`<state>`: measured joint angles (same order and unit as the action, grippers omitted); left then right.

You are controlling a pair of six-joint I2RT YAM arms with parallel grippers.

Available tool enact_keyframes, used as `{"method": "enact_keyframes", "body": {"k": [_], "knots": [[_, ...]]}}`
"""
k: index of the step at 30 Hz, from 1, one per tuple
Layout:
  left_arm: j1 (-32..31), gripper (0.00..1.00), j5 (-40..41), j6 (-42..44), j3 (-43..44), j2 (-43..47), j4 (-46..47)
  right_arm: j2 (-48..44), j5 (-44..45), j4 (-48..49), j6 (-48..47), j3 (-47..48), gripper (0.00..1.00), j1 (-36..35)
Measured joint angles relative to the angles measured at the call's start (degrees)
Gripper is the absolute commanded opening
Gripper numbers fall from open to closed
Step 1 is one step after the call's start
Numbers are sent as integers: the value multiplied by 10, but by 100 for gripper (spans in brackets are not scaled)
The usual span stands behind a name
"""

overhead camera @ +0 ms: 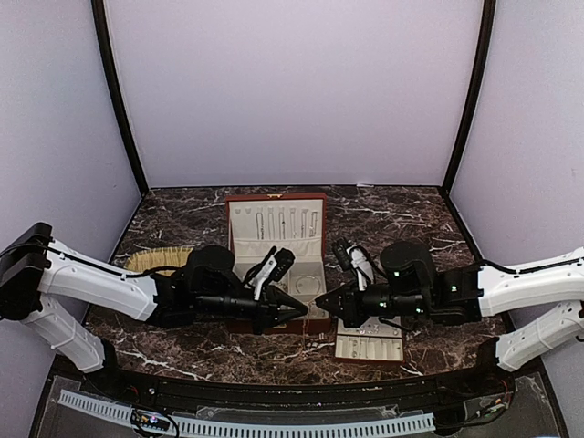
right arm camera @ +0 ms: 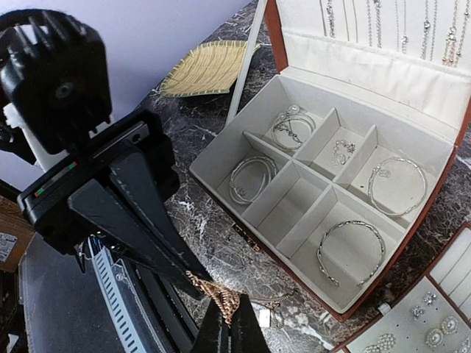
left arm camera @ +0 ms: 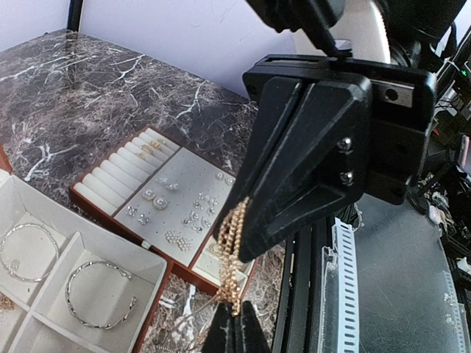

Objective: Organize the mixed jewelry
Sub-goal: Pass from the right arm to the left

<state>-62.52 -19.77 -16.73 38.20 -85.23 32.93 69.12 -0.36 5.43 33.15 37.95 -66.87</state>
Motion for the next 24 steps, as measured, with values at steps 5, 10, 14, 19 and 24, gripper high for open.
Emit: {"method": "enact_keyframes", "body": {"k": [5,10,14,19,24], "knots": [[0,0,-5,2,0,14,-13,9,2,0,8,-1,33,5],[0,0,-22,9,0,14,-37,16,2,-1,18,-6,56,12],[0,0,-36,13,2,14,-56,12,-2,0,21,-17,55,19],[0,0,-57,13,4,15,-69,-12,-31,16,19,-41,48,20],[0,0,-75,12,9,21,-76,-24,-32,34,12,-57,42,7]]}}
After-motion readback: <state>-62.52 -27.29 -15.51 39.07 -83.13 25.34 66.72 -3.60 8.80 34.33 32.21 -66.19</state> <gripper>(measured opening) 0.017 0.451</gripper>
